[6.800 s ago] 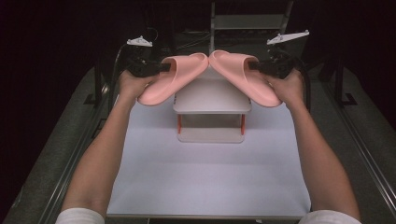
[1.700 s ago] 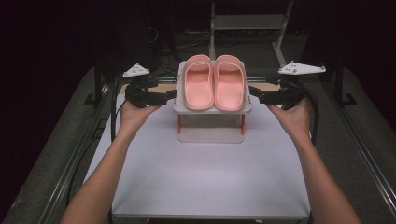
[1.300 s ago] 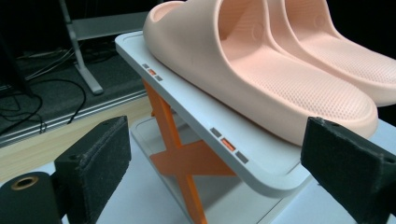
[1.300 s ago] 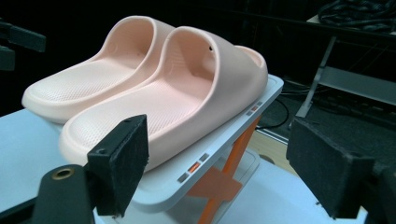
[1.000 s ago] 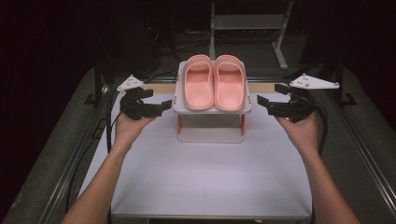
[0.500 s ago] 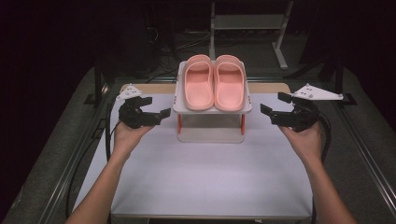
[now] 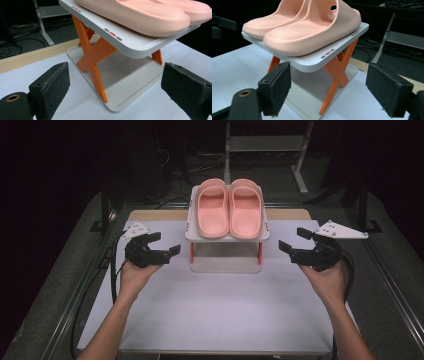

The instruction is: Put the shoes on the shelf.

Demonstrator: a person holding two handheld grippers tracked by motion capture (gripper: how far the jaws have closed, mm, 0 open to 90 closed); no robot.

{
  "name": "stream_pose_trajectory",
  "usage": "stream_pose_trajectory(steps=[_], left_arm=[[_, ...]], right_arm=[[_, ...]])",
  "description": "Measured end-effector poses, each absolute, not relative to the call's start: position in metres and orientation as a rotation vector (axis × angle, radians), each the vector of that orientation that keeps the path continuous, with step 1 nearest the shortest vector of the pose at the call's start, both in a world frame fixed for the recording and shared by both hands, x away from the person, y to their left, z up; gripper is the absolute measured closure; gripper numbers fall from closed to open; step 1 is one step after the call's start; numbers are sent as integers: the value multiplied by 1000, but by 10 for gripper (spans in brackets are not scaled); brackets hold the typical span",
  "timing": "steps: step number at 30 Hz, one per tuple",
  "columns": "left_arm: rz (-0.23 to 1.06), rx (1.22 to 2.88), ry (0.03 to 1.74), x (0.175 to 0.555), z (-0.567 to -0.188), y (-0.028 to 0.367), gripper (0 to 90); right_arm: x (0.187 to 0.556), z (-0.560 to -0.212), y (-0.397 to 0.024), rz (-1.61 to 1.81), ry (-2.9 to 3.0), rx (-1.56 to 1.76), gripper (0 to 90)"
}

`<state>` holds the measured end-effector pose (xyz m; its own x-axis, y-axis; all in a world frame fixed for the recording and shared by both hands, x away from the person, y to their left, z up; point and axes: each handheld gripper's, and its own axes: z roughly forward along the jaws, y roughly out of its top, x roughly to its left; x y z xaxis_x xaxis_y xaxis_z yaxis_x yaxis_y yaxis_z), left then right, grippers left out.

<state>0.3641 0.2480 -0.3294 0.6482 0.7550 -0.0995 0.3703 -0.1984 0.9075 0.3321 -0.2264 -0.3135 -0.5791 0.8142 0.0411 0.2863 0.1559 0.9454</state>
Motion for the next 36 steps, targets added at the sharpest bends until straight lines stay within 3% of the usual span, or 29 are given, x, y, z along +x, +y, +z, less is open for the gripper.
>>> stream_pose_trajectory(steps=[36], left_arm=[[469, 1817, 910, 336, -362, 254, 49]], right_arm=[[303, -359, -241, 1460, 1927, 1112, 206]])
